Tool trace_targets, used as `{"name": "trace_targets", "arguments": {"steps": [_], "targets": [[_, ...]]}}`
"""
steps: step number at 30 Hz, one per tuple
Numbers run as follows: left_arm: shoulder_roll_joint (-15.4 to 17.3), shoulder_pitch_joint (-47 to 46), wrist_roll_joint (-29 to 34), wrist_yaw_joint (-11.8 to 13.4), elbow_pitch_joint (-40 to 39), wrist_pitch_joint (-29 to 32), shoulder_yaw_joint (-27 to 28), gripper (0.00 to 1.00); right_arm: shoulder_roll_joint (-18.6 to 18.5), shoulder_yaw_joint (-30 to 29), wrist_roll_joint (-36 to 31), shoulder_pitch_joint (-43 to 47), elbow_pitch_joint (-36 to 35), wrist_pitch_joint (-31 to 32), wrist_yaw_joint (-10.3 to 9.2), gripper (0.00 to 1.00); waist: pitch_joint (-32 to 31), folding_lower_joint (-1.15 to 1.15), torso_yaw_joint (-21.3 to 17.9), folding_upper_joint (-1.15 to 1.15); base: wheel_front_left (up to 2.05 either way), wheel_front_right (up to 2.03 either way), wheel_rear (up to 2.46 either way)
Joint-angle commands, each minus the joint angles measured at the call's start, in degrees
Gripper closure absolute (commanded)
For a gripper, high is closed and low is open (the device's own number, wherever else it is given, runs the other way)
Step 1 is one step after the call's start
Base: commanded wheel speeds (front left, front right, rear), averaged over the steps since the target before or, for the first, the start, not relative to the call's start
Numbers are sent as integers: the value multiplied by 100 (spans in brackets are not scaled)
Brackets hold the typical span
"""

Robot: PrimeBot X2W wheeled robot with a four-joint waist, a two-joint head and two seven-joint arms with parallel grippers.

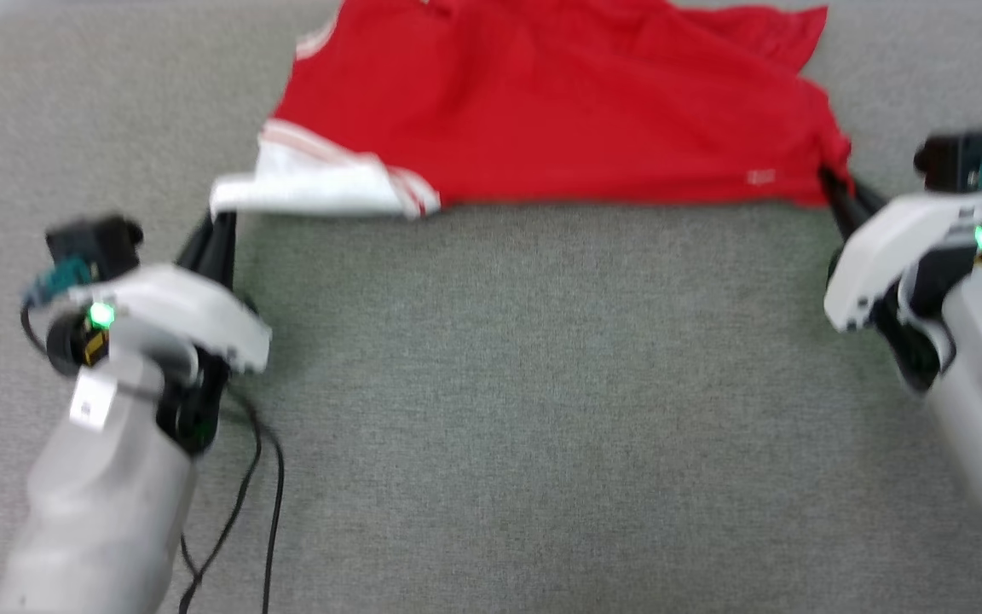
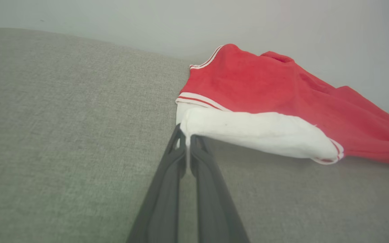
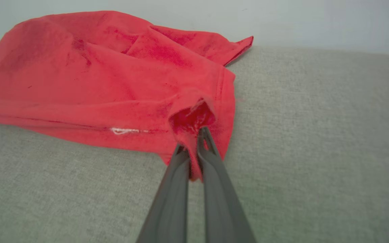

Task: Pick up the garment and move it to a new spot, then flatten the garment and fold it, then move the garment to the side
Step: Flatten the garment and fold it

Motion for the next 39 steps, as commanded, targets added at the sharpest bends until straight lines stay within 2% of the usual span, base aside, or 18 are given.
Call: {"name": "trace_targets", "arguments": {"steps": [1,6,11,18,19,26,29,30,34,39], "targets": [[57,223,-40,-11,-113,-35,30,100,-73,24,76,214,-57,-62,-8,100,-346,1,6,0,0,0,0],[184,1385,17,1,-679,-40,302,100,-283,147,319,1156,-376,-222,-9,100,-887,1,44,0,0,0,0],[150,2470,25,175,-1205,-41,543,100,-445,88,438,2068,-790,-327,-10,100,-1327,1,90,0,0,0,0],[166,3762,-148,557,-2070,91,685,100,-538,-330,394,3331,-1440,-242,-11,100,-1785,1,184,0,0,0,0],[175,4125,-227,698,-2338,168,715,100,-523,-491,306,3698,-1658,-171,-11,100,-1912,1,209,0,0,0,0],[262,5143,-371,1191,-3399,509,791,100,-344,-1405,-156,5056,-2695,279,-12,100,-2164,1,314,0,0,0,0],[358,5406,-393,1374,-3890,661,842,100,-117,-1906,-409,5629,-3318,631,-12,100,-2193,1,362,0,0,0,0],[358,5406,-393,1374,-3890,661,842,100,-117,-1906,-409,5629,-3318,631,-12,100,-2193,1,362,0,0,0,0],[481,5608,-383,1596,-4465,880,889,100,219,-2484,-810,6256,-4285,1237,-12,100,-2189,1,369,0,0,0,0],[571,5366,-310,1653,-4896,1068,807,100,530,-2826,-1223,6478,-5329,1968,-10,100,-2134,1,293,0,0,0,0]]}}
